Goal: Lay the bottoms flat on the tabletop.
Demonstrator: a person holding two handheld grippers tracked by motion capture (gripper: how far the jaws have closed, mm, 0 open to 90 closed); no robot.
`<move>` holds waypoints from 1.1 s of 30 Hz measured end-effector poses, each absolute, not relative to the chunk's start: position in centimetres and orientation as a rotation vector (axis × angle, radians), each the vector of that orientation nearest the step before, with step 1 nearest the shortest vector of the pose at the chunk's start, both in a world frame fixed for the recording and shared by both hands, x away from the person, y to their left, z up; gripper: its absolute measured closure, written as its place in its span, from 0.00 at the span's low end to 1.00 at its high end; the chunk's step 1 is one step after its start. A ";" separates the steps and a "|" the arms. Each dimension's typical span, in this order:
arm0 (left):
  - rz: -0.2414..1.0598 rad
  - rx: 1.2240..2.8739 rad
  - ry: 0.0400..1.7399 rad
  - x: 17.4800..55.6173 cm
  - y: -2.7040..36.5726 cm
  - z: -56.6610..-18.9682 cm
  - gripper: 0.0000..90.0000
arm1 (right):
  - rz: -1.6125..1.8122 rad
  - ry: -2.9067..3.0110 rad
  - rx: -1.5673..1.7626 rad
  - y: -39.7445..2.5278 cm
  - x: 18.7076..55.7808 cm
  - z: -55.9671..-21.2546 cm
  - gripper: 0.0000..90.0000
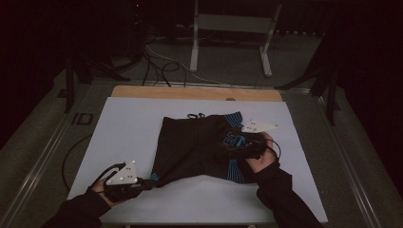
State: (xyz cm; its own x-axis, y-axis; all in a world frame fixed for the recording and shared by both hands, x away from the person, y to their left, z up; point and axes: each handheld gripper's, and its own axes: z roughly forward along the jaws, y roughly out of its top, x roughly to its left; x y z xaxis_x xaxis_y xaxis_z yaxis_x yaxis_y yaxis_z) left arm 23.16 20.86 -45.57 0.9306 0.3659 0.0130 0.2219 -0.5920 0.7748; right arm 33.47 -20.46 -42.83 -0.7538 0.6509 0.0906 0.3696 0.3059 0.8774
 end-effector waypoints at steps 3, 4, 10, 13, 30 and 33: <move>0.241 2.192 0.440 22.7 21.9 -45.1 0.98 | 1.430 2.265 0.955 -21.8 33.0 -42.6 0.17; 0.244 2.192 0.443 22.7 22.2 -45.2 0.97 | 1.435 2.247 0.979 -22.6 32.8 -42.7 0.17; 0.240 2.165 0.492 22.1 22.6 -46.4 0.70 | 1.433 2.234 1.004 -23.6 31.9 -43.1 0.17; 0.219 2.134 0.495 21.9 21.8 -46.6 0.61 | 1.430 2.237 0.994 -23.6 31.4 -43.3 0.17; 0.099 2.353 0.359 23.5 12.3 -50.0 0.65 | 1.448 2.420 0.886 -19.9 29.5 -45.8 0.18; 0.157 2.389 0.412 24.5 12.1 -50.7 0.66 | 1.421 2.462 0.868 -18.7 29.5 -46.5 0.18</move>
State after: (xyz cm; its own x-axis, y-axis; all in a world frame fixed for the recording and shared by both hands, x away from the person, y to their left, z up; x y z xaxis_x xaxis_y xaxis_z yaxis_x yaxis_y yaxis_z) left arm 24.51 12.14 -50.73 0.9421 0.3352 0.0011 0.2505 -0.7061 0.6623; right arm 29.50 -18.70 -46.52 -0.8162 0.5611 0.1379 0.3999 0.3765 0.8356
